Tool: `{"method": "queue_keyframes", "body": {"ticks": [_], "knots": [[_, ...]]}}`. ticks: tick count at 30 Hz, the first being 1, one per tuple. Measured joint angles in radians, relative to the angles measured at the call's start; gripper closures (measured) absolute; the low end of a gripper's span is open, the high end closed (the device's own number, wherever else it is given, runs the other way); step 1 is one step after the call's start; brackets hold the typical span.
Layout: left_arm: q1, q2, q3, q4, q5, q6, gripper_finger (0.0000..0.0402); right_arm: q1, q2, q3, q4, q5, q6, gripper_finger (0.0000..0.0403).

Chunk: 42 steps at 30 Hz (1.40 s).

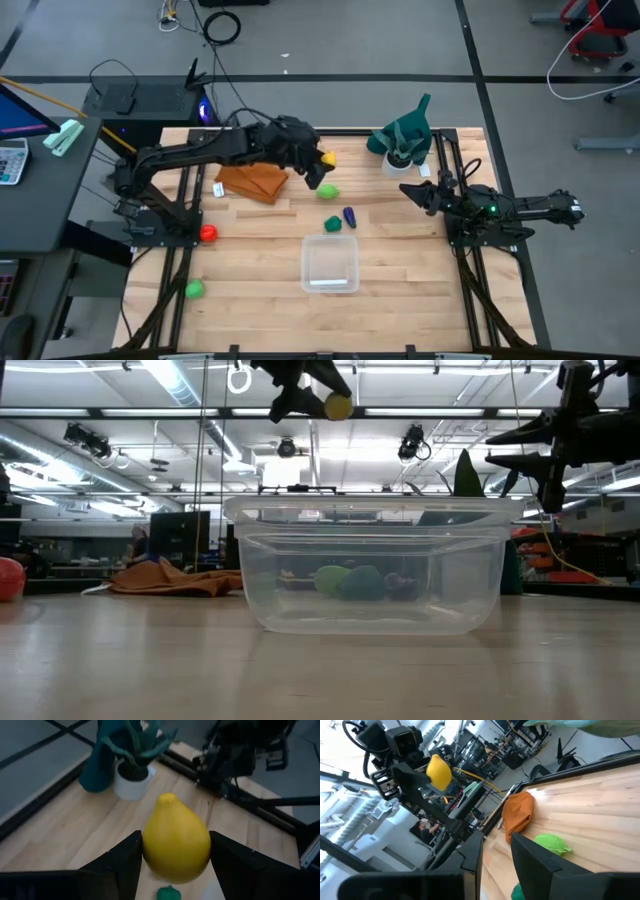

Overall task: Pick and placing Produce into tupperware
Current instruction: Put the lemon into the transparent bin

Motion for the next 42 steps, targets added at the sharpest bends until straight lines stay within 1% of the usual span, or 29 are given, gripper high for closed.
{"method": "queue_keyframes", "body": {"ticks": [6,11,18,24,28,32,36,42], "knots": [[-0.058,0.063,-0.001,-0.006,-0.001,-0.074,0.0192,0.0,0.0,0.0,-0.021,-0.062,-0.005,0.0334],[-0.113,0.124,-0.001,0.0,-0.002,-0.15,0.0187,0.0,0.0,0.0,-0.055,-0.115,-0.004,0.0334],[-0.19,0.183,-0.001,0.001,0.002,-0.201,0.0192,0.0,0.001,0.0,-0.075,-0.143,0.005,0.0334],[-0.233,0.184,-0.001,-0.006,0.003,-0.161,0.0181,0.0,0.001,0.0,-0.079,-0.144,0.035,0.0334],[-0.261,0.184,-0.001,-0.008,0.039,-0.132,0.0191,0.0,0.001,0.0,-0.092,-0.156,0.084,0.0334],[-0.306,0.184,-0.001,-0.01,0.05,-0.082,0.0191,0.0,0.001,0.0,-0.093,-0.211,0.141,0.0334],[-0.343,0.184,-0.001,-0.009,0.041,-0.035,0.0181,0.0,0.001,0.0,-0.093,-0.275,0.169,0.0334],[-0.382,0.213,-0.001,-0.016,0.008,0.014,0.0192,0.0,0.001,0.0,-0.094,-0.37,0.276,0.0334]]}}
